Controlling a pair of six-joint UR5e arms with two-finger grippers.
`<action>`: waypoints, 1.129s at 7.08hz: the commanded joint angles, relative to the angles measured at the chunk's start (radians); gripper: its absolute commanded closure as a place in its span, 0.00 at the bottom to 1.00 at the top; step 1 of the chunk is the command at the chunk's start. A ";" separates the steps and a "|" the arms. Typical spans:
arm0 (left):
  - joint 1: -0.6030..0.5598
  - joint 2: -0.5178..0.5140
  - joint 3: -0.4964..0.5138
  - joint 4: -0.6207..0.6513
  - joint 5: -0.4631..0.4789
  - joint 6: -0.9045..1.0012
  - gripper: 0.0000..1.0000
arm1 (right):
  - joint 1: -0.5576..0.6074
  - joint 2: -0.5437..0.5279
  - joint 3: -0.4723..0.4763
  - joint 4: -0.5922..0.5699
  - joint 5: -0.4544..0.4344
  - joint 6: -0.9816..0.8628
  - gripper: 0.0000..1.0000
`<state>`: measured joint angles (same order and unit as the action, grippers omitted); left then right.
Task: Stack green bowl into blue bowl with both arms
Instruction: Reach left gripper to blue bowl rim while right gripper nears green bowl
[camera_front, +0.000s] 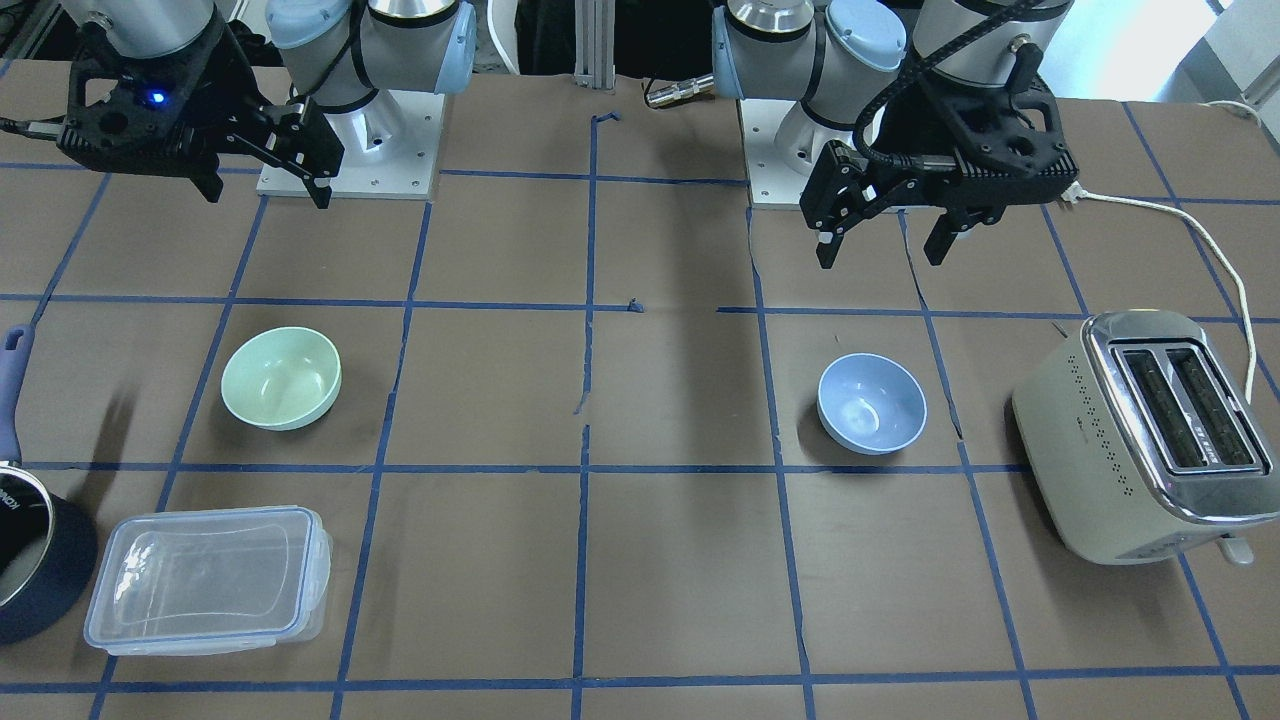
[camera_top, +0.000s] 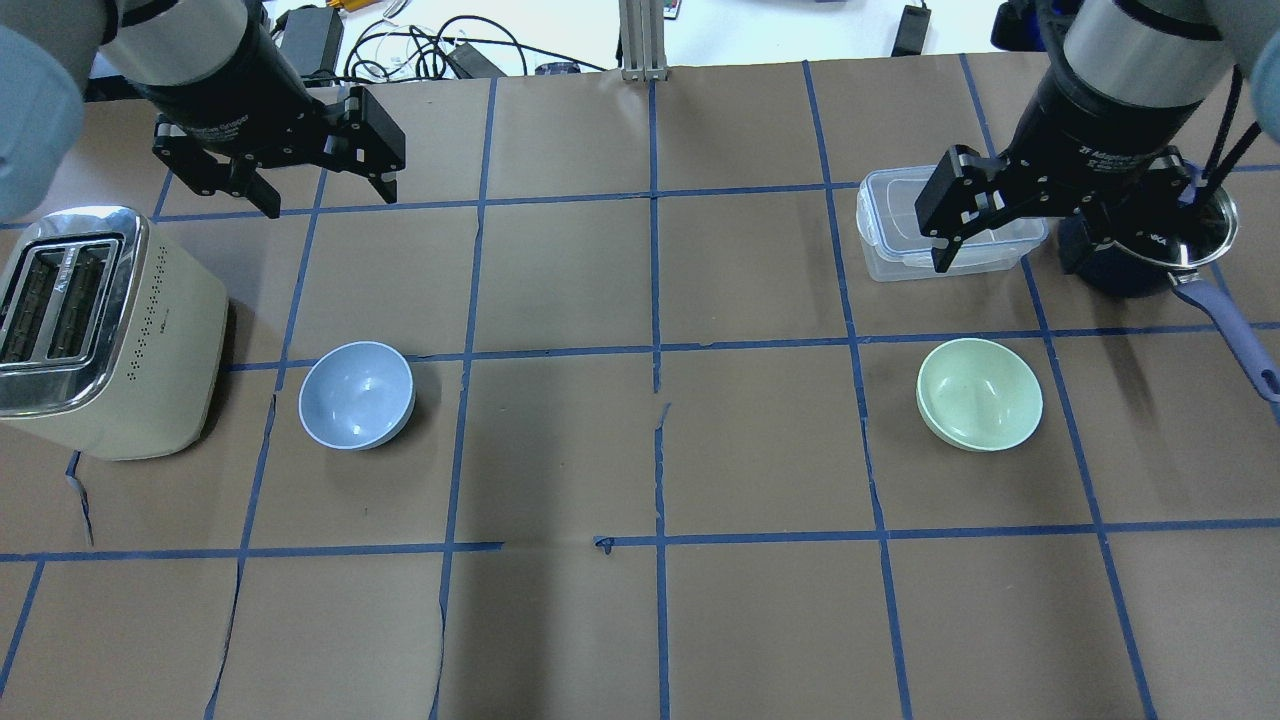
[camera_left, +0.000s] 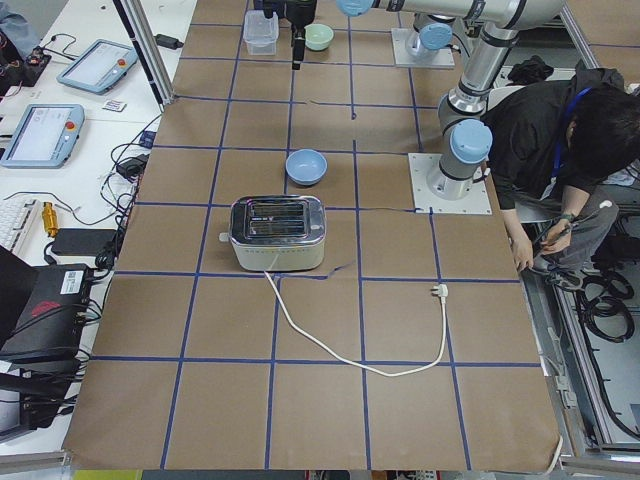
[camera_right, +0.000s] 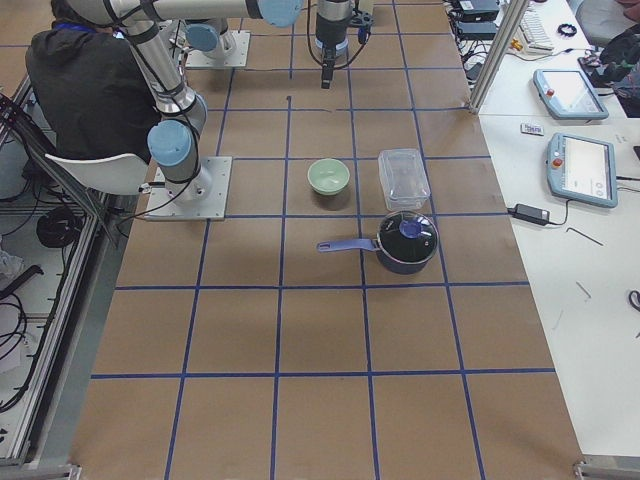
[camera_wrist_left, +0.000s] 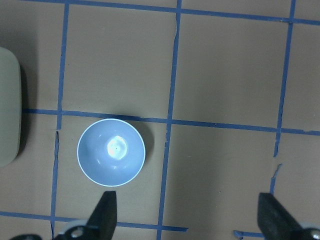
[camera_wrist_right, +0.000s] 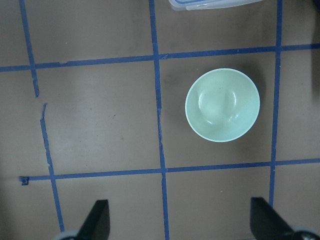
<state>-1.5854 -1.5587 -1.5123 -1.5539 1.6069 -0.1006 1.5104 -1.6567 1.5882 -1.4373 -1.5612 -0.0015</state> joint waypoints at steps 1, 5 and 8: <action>0.002 0.000 -0.002 -0.003 0.002 0.001 0.00 | -0.001 0.000 0.003 0.000 -0.002 0.000 0.00; 0.314 -0.027 -0.231 0.143 -0.066 0.430 0.00 | -0.009 0.011 0.006 -0.012 -0.002 -0.008 0.00; 0.334 -0.122 -0.570 0.690 -0.062 0.484 0.00 | -0.126 0.040 0.007 -0.040 -0.005 -0.124 0.00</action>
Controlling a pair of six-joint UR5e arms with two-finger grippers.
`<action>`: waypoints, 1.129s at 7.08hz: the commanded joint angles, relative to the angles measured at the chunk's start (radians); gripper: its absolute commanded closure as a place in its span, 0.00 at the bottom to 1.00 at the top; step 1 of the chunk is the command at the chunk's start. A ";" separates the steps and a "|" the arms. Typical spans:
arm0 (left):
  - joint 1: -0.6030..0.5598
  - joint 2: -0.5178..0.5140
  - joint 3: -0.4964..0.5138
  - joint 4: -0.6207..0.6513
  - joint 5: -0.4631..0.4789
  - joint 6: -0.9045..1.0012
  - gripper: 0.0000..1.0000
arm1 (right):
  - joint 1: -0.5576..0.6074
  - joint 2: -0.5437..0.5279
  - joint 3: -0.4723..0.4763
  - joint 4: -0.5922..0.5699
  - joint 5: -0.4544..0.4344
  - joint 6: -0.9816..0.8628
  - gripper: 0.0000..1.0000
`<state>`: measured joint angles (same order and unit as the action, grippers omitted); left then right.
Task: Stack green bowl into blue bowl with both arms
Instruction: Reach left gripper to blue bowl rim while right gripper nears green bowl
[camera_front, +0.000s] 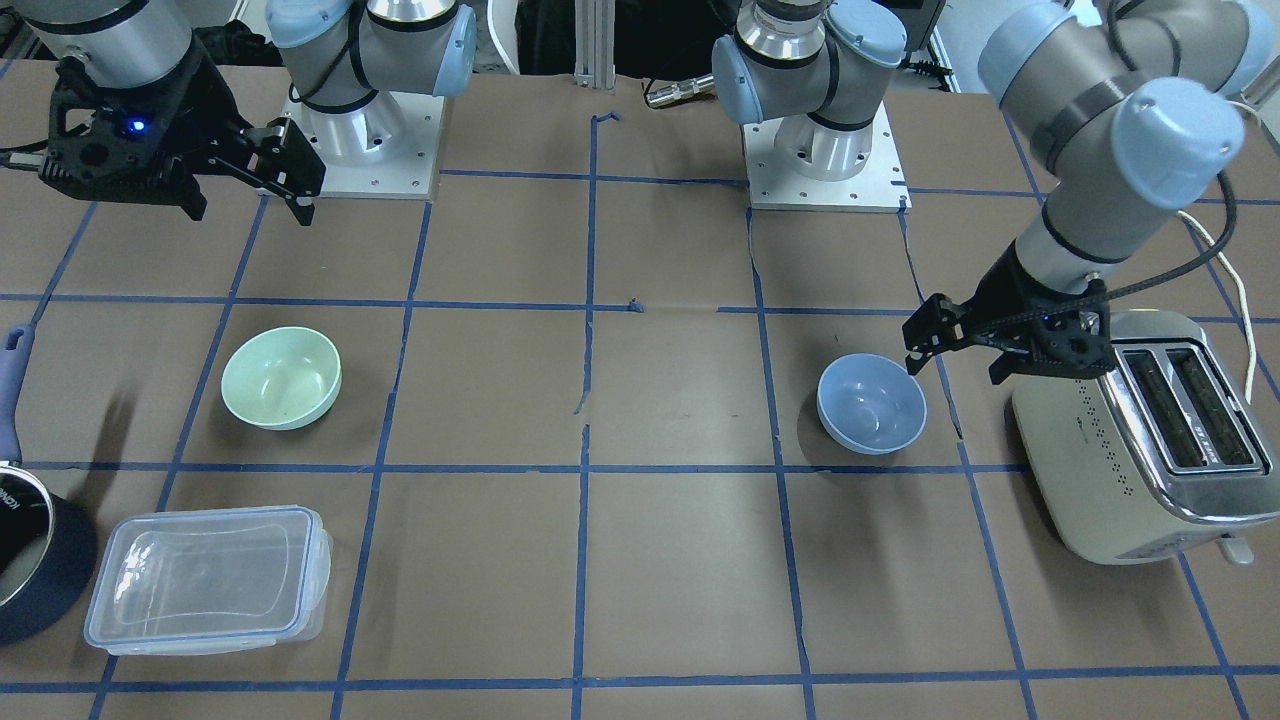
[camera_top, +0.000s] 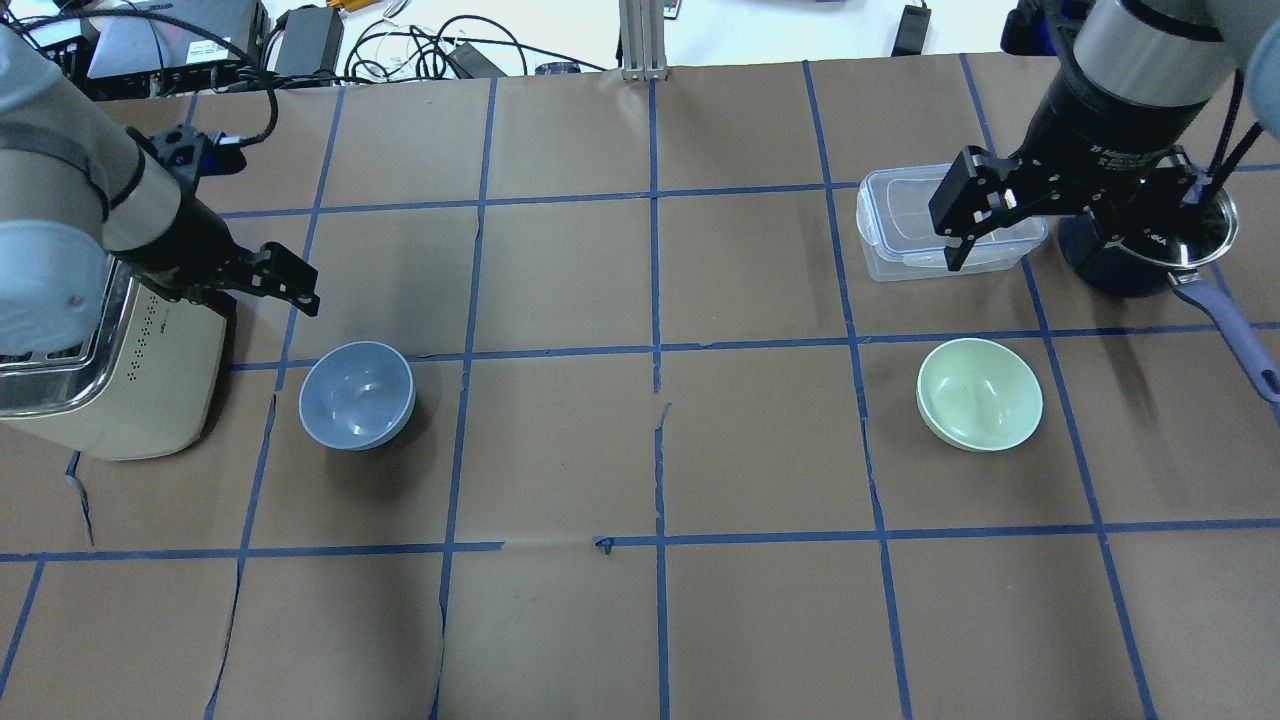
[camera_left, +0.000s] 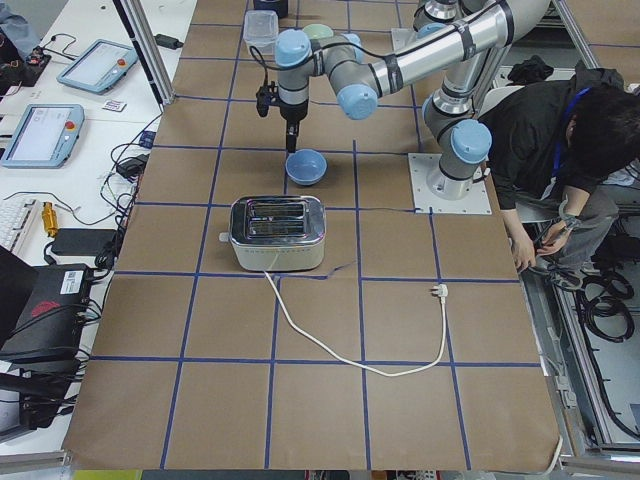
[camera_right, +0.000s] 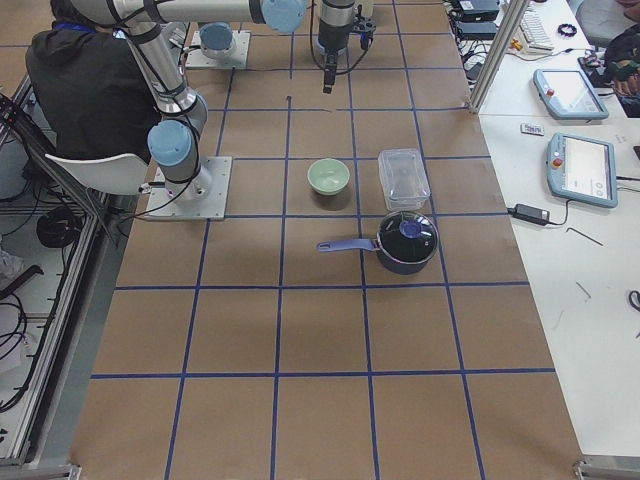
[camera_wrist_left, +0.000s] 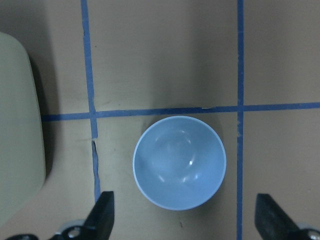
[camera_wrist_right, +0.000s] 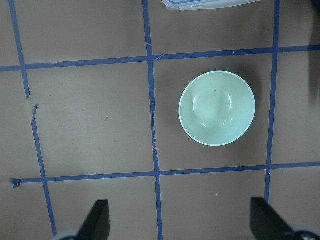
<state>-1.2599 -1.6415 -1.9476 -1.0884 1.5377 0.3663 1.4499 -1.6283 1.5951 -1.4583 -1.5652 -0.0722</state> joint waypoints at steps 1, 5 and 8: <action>0.008 -0.055 -0.157 0.234 0.015 0.022 0.00 | -0.160 0.024 0.003 -0.057 0.004 -0.101 0.00; 0.037 -0.135 -0.162 0.232 0.105 0.017 0.45 | -0.273 0.177 0.078 -0.205 0.004 -0.202 0.00; 0.040 -0.156 -0.198 0.245 0.078 0.016 1.00 | -0.273 0.205 0.342 -0.585 0.002 -0.254 0.00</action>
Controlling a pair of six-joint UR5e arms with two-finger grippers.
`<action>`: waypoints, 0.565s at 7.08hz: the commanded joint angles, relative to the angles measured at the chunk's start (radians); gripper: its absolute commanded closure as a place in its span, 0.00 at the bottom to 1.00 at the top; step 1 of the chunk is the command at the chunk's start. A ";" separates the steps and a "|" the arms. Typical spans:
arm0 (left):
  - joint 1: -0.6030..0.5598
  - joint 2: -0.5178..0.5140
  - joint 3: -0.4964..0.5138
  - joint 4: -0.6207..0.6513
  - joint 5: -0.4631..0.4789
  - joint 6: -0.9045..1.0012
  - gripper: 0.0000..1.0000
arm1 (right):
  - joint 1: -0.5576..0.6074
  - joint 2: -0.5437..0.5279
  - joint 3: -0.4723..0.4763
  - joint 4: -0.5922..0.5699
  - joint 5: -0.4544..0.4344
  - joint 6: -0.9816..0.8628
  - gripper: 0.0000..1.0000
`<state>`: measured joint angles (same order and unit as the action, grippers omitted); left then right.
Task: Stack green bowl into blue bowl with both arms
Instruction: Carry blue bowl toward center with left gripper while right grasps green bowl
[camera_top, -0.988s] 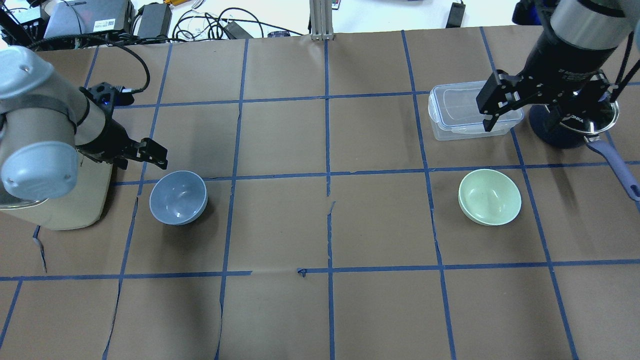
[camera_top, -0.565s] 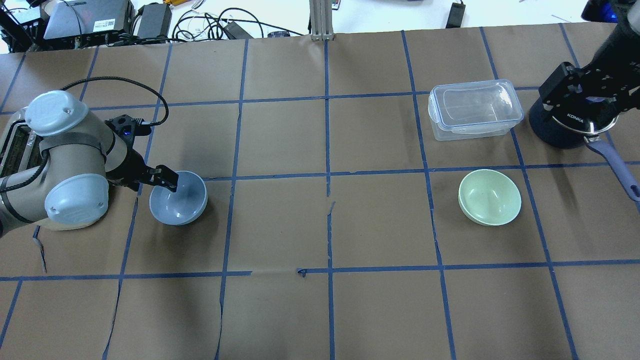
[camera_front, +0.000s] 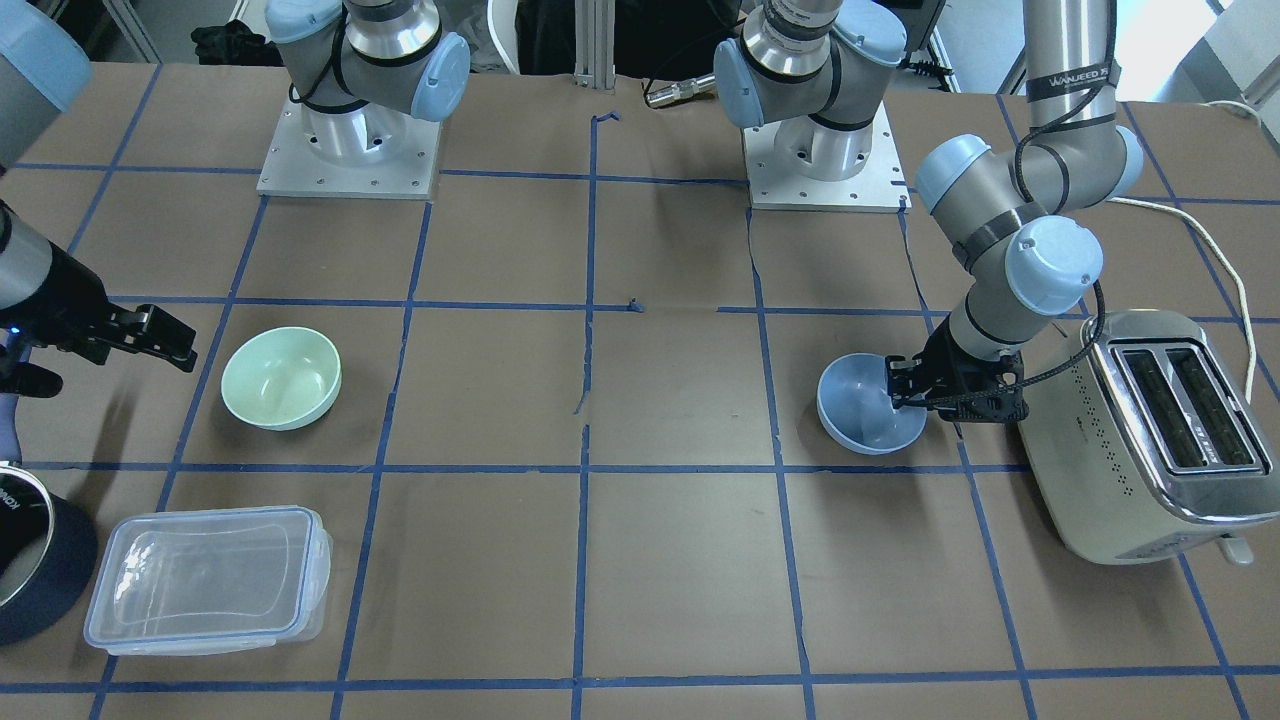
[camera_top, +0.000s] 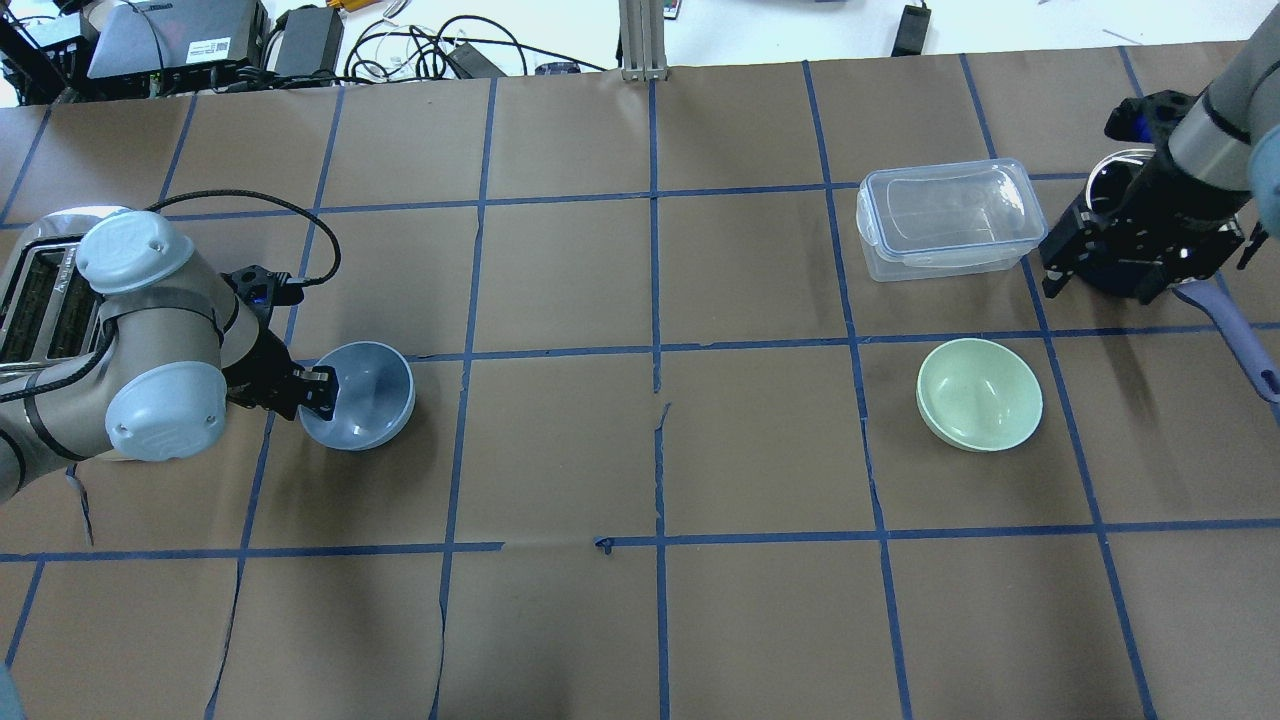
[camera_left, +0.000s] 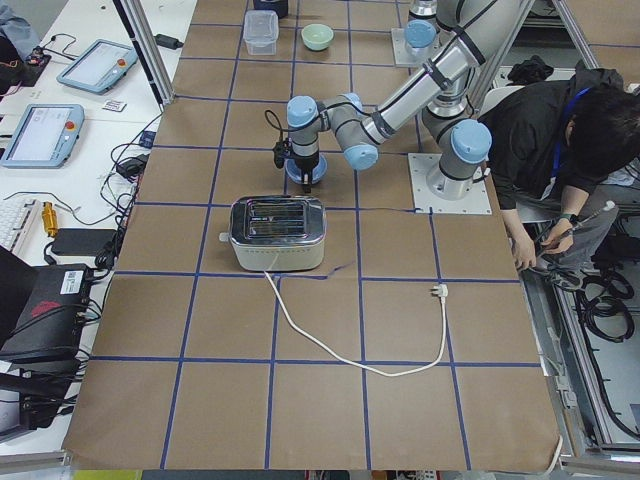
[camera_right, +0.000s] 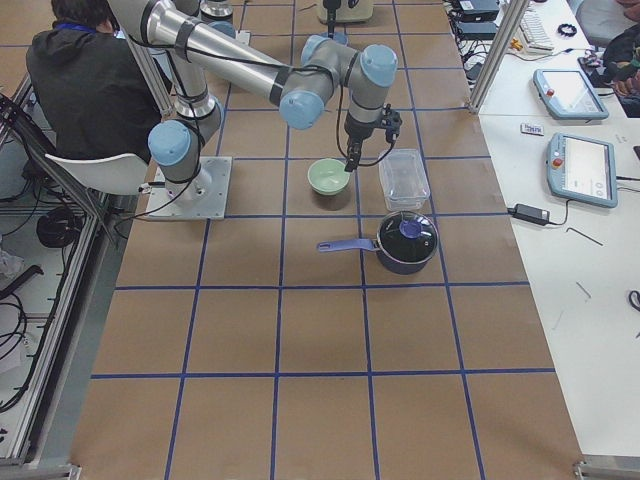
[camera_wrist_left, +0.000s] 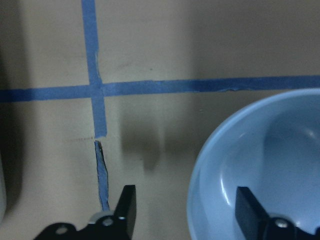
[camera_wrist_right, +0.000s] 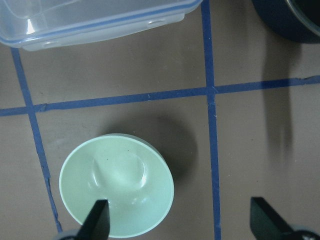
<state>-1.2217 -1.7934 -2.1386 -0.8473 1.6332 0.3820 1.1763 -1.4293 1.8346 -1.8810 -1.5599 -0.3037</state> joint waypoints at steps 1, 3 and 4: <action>0.014 -0.003 -0.006 -0.001 -0.039 -0.002 1.00 | 0.000 0.006 0.141 -0.188 0.003 -0.061 0.00; 0.022 0.018 0.014 -0.010 -0.128 -0.005 1.00 | 0.000 0.044 0.156 -0.187 0.014 -0.060 0.00; 0.007 0.023 0.046 -0.047 -0.139 -0.056 1.00 | -0.001 0.058 0.173 -0.190 0.012 -0.064 0.00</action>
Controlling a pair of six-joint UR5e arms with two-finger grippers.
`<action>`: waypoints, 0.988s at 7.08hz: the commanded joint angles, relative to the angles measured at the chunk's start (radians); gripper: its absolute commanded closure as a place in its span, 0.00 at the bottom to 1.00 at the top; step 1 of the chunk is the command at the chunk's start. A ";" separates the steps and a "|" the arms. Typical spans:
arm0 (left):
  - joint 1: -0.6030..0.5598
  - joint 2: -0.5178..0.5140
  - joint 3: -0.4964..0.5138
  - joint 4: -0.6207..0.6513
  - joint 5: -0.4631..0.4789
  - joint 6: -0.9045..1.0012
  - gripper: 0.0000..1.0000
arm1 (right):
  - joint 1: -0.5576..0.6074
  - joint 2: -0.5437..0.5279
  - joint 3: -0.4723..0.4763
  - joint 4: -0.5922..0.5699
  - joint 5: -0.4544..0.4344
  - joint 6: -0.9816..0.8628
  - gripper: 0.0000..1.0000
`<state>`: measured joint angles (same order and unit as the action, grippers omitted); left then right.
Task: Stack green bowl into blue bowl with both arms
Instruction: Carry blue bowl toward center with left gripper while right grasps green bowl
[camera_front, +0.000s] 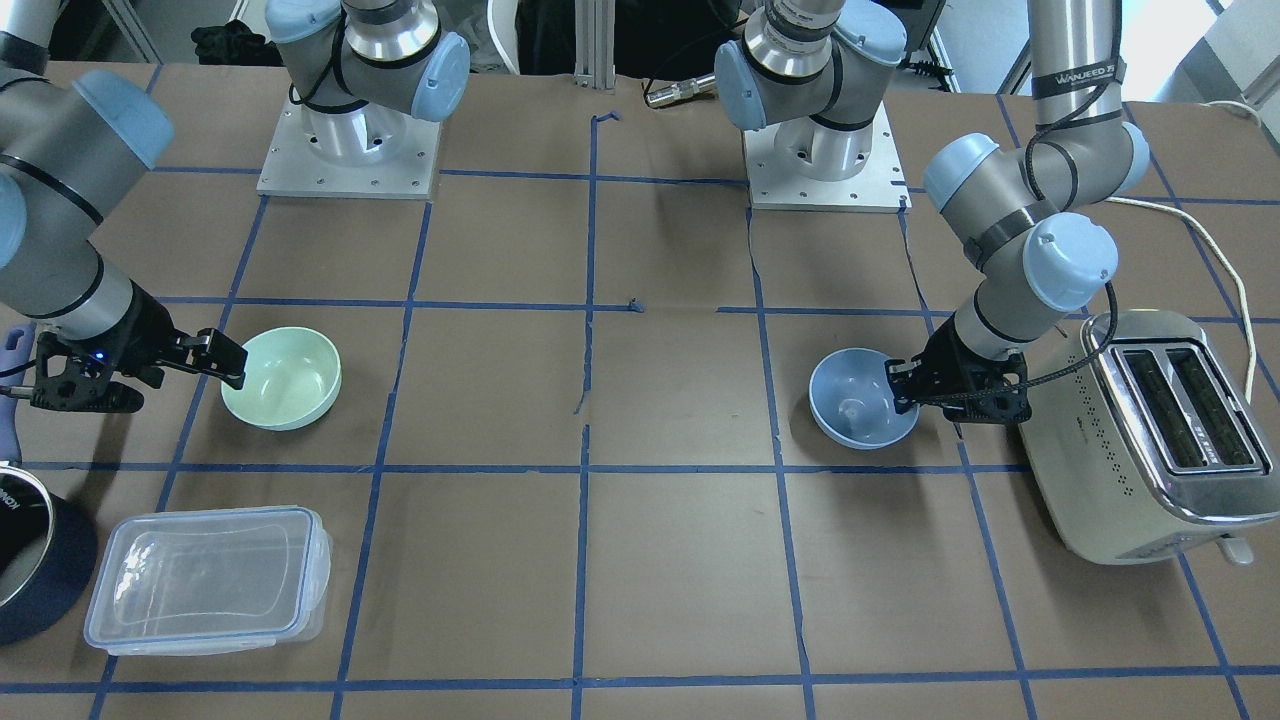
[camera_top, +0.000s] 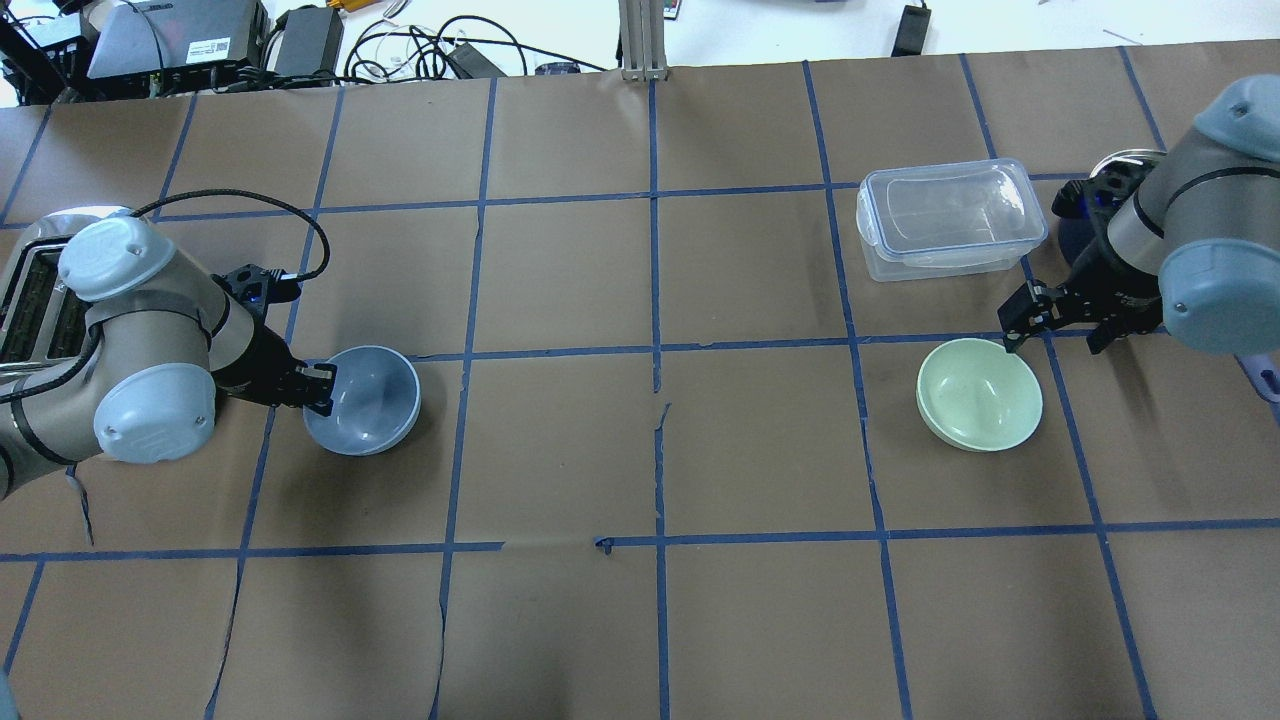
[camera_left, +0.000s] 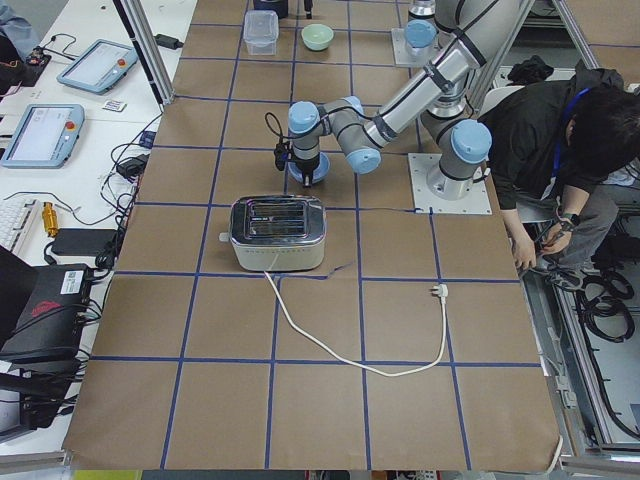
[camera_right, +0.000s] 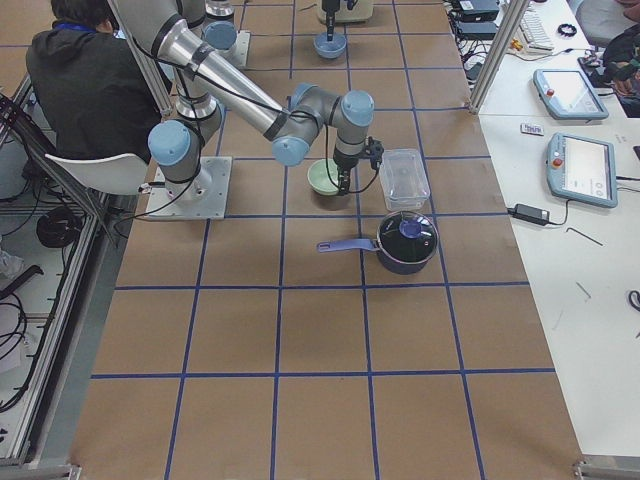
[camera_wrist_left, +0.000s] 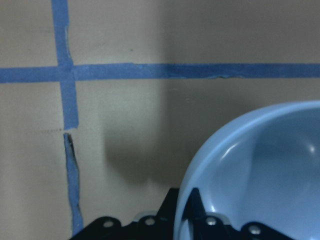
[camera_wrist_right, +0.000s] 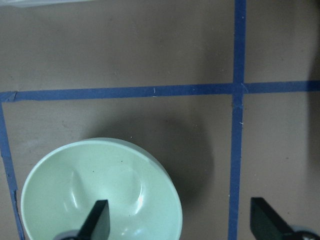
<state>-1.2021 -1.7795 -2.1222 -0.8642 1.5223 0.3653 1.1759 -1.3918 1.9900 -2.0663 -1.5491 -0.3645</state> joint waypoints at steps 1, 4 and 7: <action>-0.063 0.006 0.074 -0.041 -0.042 -0.070 1.00 | 0.001 0.028 0.042 -0.006 0.003 -0.002 0.00; -0.328 -0.023 0.201 -0.111 -0.054 -0.430 1.00 | 0.001 0.030 0.073 -0.012 0.004 0.006 0.13; -0.586 -0.070 0.203 -0.101 -0.083 -0.840 1.00 | 0.001 0.033 0.092 -0.017 0.004 0.012 0.23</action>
<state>-1.6855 -1.8267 -1.9187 -0.9715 1.4556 -0.3171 1.1766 -1.3604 2.0744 -2.0822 -1.5447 -0.3560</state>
